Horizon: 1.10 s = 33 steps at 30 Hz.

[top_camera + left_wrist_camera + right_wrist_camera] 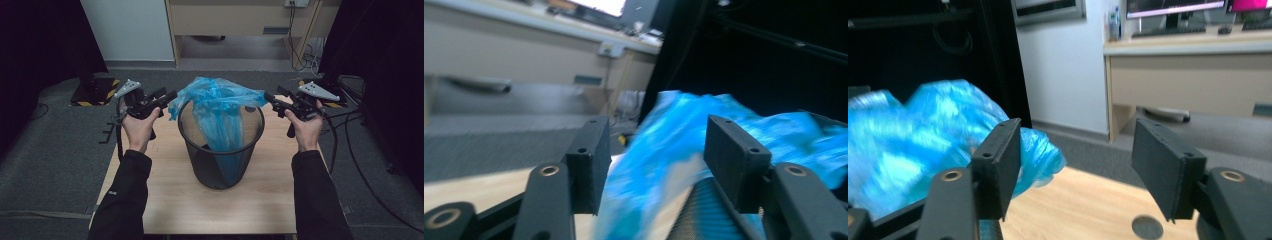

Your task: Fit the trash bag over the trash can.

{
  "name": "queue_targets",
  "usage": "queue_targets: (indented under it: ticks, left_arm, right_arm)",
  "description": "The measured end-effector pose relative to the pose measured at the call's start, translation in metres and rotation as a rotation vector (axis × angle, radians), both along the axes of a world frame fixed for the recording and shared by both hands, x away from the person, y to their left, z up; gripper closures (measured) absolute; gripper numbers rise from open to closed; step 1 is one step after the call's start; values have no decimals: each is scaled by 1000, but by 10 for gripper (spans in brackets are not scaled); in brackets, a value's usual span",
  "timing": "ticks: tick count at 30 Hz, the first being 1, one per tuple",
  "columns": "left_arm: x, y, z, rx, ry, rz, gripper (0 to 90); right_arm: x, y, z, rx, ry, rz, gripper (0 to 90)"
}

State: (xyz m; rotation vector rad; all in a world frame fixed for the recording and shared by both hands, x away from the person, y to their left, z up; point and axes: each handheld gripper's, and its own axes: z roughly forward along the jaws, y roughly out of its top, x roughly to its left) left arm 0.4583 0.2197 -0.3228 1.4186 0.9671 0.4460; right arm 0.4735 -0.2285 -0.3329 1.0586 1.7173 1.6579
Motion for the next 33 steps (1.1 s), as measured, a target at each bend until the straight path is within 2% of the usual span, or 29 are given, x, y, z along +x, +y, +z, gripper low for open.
queue_targets:
  ticks: [3, 6, 9, 13, 16, 19, 22, 24, 27, 31, 33]
  left_arm:
    - [0, -12, 1, -1, -21, -51, 419]
    - [4, -26, 1, 31, -28, -96, 420]
    - [9, -35, 1, 76, -27, -103, 436]
    - [14, -41, 1, 67, -12, -122, 474]
    - [14, -43, 3, 89, -12, -130, 491]
    - [15, -44, 3, 85, 3, -141, 526]
    - [16, -45, 4, 81, 18, -158, 585]
    - [16, -45, 4, 85, 23, -164, 628]
    - [16, -47, 6, 96, 33, -170, 691]
    - [15, -51, 7, 114, 40, -166, 799]
    - [15, -52, 8, 117, 45, -162, 849]
  right_arm:
    - [-6, 3, 8, 23, -33, 14, 308]
    - [-11, 7, 14, 46, -44, 21, 280]
    - [-15, 10, 19, 50, -66, 42, 299]
    - [-22, 21, 20, 23, -72, 103, 309]
    - [-24, 30, 18, 2, -69, 153, 311]
    - [-26, 38, 17, -20, -56, 200, 332]
    - [-26, 43, 16, -57, -38, 226, 401]
    - [-26, 44, 15, -63, -27, 237, 466]
    - [-25, 43, 15, -79, -25, 230, 568]
    - [-24, 44, 14, -98, -11, 221, 640]
    - [-23, 44, 13, -110, -11, 216, 711]
